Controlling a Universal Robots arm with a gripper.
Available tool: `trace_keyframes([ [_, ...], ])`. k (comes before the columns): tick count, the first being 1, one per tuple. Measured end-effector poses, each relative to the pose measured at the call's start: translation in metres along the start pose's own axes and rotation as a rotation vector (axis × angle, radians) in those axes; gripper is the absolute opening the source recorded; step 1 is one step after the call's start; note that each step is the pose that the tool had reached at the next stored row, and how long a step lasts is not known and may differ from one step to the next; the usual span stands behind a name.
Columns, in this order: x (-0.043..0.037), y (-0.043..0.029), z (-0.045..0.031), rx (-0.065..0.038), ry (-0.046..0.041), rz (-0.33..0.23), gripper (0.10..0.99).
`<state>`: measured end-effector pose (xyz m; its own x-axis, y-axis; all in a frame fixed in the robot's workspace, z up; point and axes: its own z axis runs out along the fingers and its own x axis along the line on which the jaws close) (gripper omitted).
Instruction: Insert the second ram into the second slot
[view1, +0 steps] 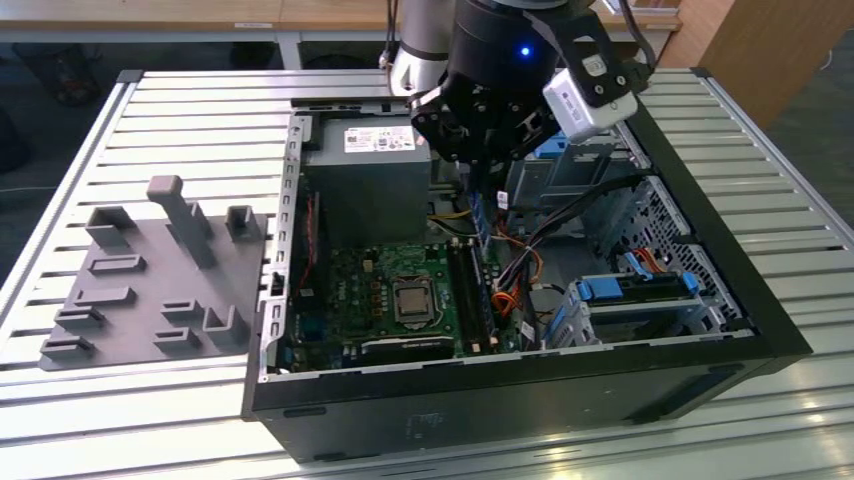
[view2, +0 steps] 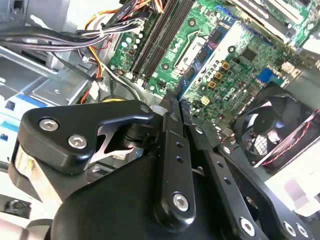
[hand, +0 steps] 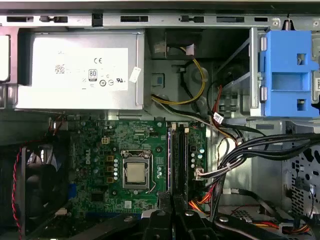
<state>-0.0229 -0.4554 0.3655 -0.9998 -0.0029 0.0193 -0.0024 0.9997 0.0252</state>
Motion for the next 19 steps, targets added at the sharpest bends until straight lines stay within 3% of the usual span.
trace_keyframes([
  [7,0.0000,0.0000,0.0011,0.002,0.0023,-0.094,0.133],
  [19,-0.0001,-0.0001,0.0045,0.002,0.0023,-0.094,0.133],
])
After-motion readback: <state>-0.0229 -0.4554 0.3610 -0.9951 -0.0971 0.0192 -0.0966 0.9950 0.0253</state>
